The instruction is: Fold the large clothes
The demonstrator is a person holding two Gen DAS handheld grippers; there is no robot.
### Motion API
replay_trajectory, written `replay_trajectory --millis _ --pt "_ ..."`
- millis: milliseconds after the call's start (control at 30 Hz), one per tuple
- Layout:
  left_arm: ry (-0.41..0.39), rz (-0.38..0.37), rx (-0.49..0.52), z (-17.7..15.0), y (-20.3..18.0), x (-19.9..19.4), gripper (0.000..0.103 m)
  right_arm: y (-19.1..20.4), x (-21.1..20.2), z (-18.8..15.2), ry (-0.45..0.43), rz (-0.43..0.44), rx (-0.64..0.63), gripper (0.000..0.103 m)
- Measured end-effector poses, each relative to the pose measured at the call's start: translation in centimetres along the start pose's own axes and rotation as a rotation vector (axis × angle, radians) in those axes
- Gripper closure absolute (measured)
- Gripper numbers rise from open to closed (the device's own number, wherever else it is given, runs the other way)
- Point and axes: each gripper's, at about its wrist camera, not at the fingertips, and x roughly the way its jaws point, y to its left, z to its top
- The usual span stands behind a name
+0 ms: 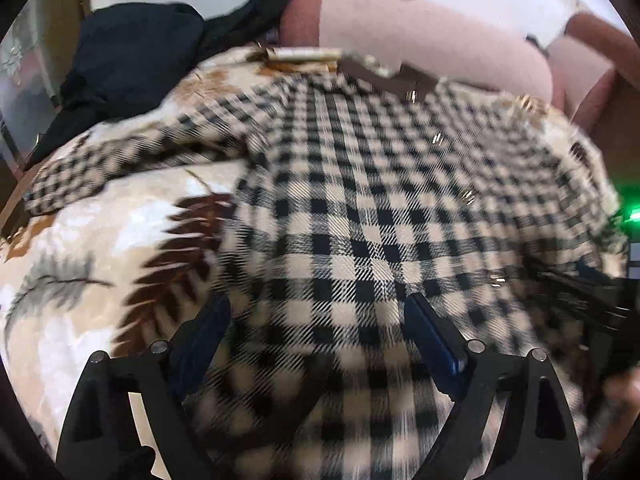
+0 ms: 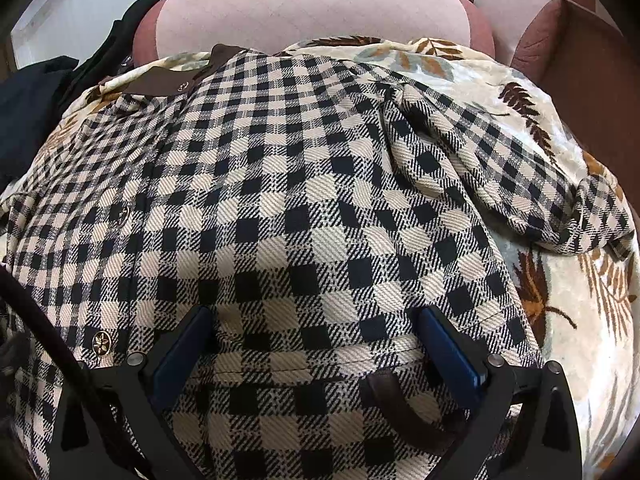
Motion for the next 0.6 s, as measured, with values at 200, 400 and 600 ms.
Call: replay_trajectory --millis 200,400,600 --pt "-0.056 -0.02 -0.032 -1.9 5.2 -5.9 0.014 -0.2 -0.1 0.1 0.014 0.018 -0.013 0.0" --pt "0.014 -0.078 -0.12 -4.8 9.4 -5.9 0.015 -5.5 -5.3 0.0 0.015 0.216 0.126 0.038" --pt "0.058 -0.22 -0.122 -6.2 7.7 -3.4 0.015 -12.7 -10.5 -2.8 -0.044 0.129 0.154 0.023"
